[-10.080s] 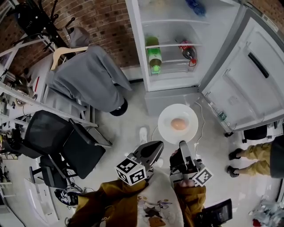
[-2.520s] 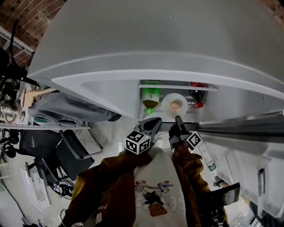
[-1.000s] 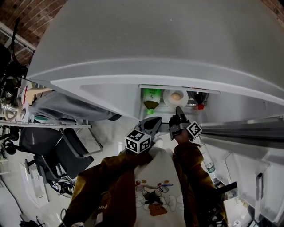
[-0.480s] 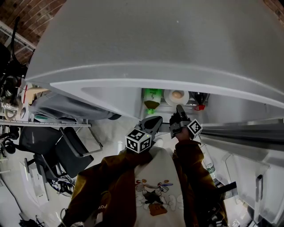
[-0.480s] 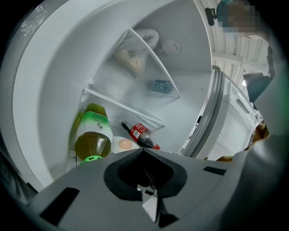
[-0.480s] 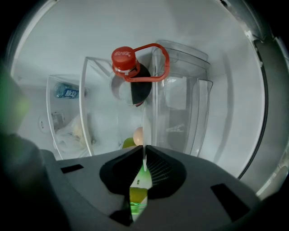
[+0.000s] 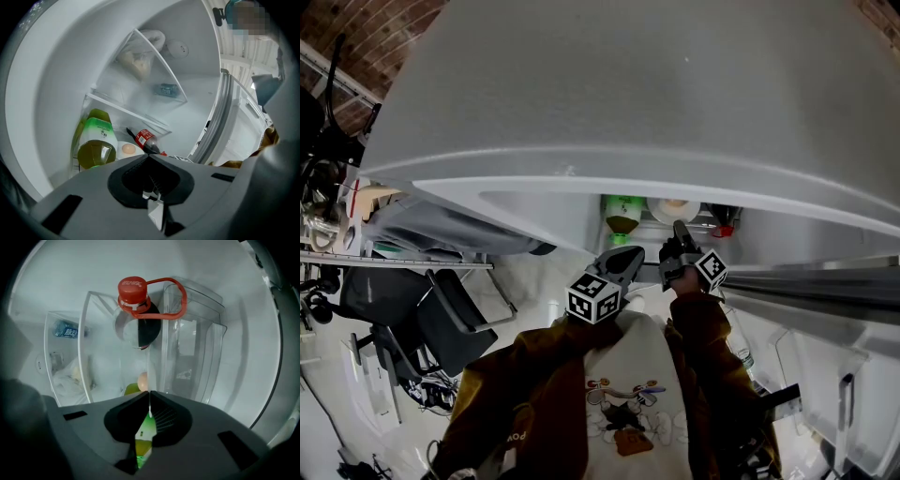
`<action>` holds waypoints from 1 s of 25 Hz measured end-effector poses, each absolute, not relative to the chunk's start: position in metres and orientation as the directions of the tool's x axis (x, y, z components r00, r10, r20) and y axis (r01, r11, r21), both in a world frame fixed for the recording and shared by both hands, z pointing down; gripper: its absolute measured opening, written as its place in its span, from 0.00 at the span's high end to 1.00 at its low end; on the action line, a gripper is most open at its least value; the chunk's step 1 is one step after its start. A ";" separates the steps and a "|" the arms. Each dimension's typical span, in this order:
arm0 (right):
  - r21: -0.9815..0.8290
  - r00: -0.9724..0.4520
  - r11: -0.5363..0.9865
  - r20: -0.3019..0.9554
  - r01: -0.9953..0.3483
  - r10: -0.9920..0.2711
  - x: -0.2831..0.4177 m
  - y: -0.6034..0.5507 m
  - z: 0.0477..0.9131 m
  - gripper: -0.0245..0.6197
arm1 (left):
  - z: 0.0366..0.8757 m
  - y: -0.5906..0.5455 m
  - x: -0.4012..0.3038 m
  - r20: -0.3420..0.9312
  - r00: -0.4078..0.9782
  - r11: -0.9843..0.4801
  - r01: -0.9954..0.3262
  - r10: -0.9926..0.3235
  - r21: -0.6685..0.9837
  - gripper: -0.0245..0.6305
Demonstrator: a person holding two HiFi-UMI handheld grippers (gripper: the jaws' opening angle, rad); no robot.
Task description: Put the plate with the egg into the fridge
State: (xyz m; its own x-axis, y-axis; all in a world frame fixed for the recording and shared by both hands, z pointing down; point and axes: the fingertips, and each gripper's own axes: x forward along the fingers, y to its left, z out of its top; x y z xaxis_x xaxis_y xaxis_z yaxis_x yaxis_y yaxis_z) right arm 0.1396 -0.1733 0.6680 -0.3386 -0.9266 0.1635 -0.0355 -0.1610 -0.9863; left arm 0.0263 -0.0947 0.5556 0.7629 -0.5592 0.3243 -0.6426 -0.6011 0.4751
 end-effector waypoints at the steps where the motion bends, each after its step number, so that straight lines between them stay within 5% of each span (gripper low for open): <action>1: -0.987 -0.337 -0.158 0.162 -0.038 -0.928 0.140 -0.174 0.667 0.94 | 0.556 -0.095 0.026 0.324 0.763 -0.601 -0.643 -0.560 0.475 0.95; 25: -0.997 -0.345 -0.081 0.074 0.006 -0.936 0.139 -0.217 0.656 0.94 | 0.551 -0.098 0.022 0.321 0.752 -0.606 -0.656 -0.576 0.450 0.95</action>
